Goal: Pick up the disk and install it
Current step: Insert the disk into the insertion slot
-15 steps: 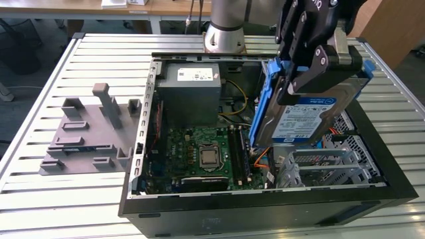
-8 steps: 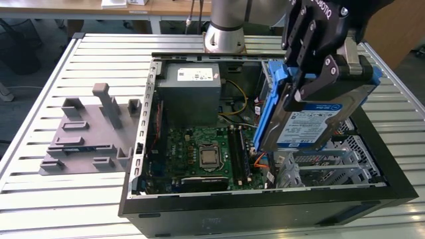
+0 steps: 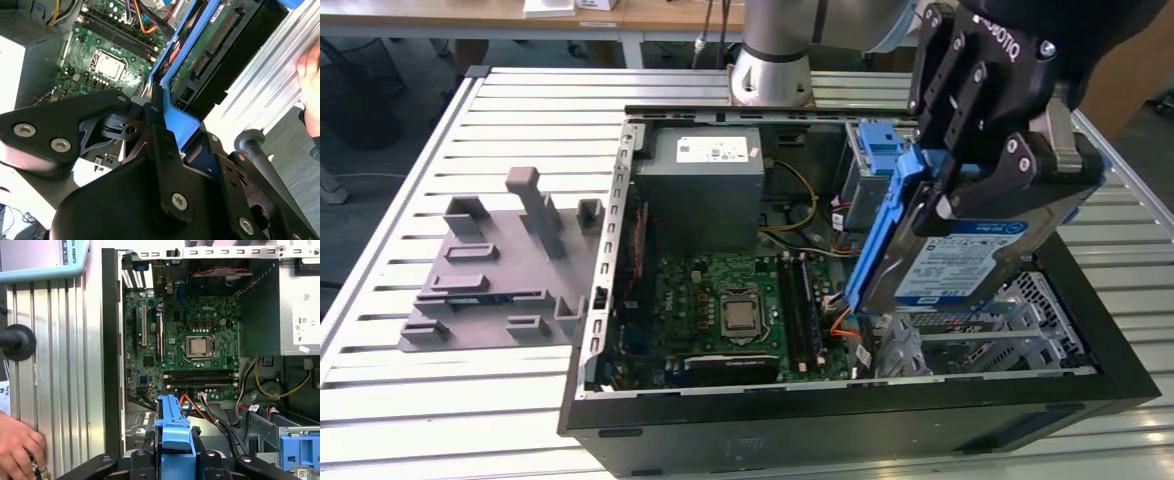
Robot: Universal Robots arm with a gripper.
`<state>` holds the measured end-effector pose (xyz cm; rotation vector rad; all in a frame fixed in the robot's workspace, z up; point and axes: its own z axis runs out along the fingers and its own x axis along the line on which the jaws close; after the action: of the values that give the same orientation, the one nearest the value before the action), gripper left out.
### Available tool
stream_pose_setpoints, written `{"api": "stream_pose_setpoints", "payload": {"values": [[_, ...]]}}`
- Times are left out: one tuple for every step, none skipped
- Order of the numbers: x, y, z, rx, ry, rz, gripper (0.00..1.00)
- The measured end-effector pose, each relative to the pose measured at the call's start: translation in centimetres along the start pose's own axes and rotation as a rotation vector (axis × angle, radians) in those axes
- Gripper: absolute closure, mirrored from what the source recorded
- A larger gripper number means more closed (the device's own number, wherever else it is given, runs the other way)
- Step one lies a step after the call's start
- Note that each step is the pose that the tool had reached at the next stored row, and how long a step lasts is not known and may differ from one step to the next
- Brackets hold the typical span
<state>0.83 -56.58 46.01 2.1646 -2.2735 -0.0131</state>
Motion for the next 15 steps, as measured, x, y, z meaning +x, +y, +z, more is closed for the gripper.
{"api": "stream_pose_setpoints", "payload": {"values": [[0.06, -0.16, 0.09, 0.0000, -0.0002, 0.000, 0.64], [0.10, -0.37, 0.19, 0.0000, -0.0003, 0.000, 0.64], [0.11, -0.63, 0.26, 0.0001, -0.0002, 0.000, 0.64], [0.12, -0.89, 0.32, 0.0000, -0.0001, 0.000, 0.64], [0.13, -1.17, 0.40, 0.0000, 0.0000, 0.000, 0.64], [0.14, -1.43, 0.48, 0.0000, -0.0001, 0.000, 0.64], [0.15, -1.70, 0.55, 0.0000, -0.0001, 0.000, 0.64], [0.14, -1.96, 0.61, 0.0000, -0.0001, 0.000, 0.64], [0.13, -2.22, 0.66, 0.0000, -0.0001, 0.000, 0.64], [0.13, -2.48, 0.72, 0.0000, -0.0001, 0.000, 0.64], [0.12, -2.71, 0.76, 0.0000, 0.0000, 0.000, 0.64], [0.12, -2.97, 0.81, 0.0000, 0.0000, 0.000, 0.64], [0.12, -3.21, 0.85, 0.0000, 0.0000, 0.000, 0.64], [0.11, -3.46, 0.88, 0.0000, 0.0001, 0.000, 0.64], [0.10, -3.72, 0.91, 0.0000, 0.0000, 0.000, 0.64]]}}
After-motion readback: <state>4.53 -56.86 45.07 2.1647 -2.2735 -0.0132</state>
